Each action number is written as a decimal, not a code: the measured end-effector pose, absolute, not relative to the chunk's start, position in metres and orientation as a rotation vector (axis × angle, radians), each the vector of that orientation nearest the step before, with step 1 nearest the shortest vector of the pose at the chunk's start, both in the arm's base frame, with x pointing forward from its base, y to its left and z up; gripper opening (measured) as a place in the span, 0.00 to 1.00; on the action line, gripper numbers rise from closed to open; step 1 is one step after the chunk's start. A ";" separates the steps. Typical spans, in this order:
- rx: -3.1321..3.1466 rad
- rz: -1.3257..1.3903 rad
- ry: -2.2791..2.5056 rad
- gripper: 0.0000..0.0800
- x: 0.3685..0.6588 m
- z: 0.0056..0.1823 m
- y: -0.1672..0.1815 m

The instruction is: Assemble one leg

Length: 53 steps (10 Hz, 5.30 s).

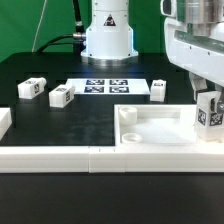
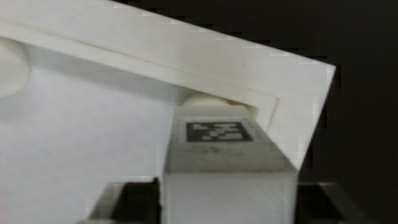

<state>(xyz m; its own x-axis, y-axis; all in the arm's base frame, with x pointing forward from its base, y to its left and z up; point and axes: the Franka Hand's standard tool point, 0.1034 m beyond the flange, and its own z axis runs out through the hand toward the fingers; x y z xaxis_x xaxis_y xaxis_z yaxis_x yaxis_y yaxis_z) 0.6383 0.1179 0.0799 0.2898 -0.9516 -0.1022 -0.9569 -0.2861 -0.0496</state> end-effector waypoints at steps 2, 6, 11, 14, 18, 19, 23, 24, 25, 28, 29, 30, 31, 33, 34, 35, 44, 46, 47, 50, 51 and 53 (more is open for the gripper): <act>-2.598 0.072 1.573 0.73 0.640 0.082 0.118; -2.900 0.065 0.889 0.81 0.639 0.081 0.122; -3.070 0.026 0.124 0.81 0.639 0.080 0.124; -3.070 -0.008 -0.403 0.81 0.641 0.080 0.124; -3.066 -0.008 -0.423 0.38 0.641 0.080 0.124; -3.070 -0.008 -0.395 0.36 0.641 0.080 0.123; -3.085 0.003 -0.001 0.36 0.642 0.080 0.121; -3.078 0.010 0.191 0.36 0.642 0.080 0.120; -3.062 0.015 0.363 0.36 0.641 0.079 0.120; -2.937 0.030 0.919 0.37 0.642 0.078 0.117; -2.871 0.025 1.087 0.37 0.641 0.078 0.117; -2.792 0.029 1.278 0.37 0.641 0.078 0.116; -2.731 0.037 1.398 0.37 0.641 0.078 0.115; -2.632 0.057 1.568 0.37 0.641 0.078 0.115; -2.614 0.060 1.596 0.37 0.641 0.078 0.115; -2.509 0.077 1.750 0.37 0.640 0.077 0.117; -3.033 0.079 0.411 0.81 0.638 0.076 0.121; -3.072 0.064 0.102 0.81 0.637 0.076 0.123; -3.098 0.048 -0.073 0.81 0.638 0.077 0.125; -3.091 -0.074 -0.522 0.81 0.644 0.079 0.124; -3.091 -0.069 -0.522 0.77 0.644 0.078 0.124; -3.091 -0.068 -0.521 0.55 0.644 0.078 0.124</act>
Offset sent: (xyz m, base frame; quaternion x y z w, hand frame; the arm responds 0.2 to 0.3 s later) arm 0.0022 0.0067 0.0032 -0.0366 -0.0059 -0.3202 0.9466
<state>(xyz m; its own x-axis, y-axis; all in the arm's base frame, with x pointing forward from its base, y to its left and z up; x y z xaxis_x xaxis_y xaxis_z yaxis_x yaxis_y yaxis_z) 0.6439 0.1238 0.0779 0.9438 0.3276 0.0440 0.3278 -0.9447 0.0012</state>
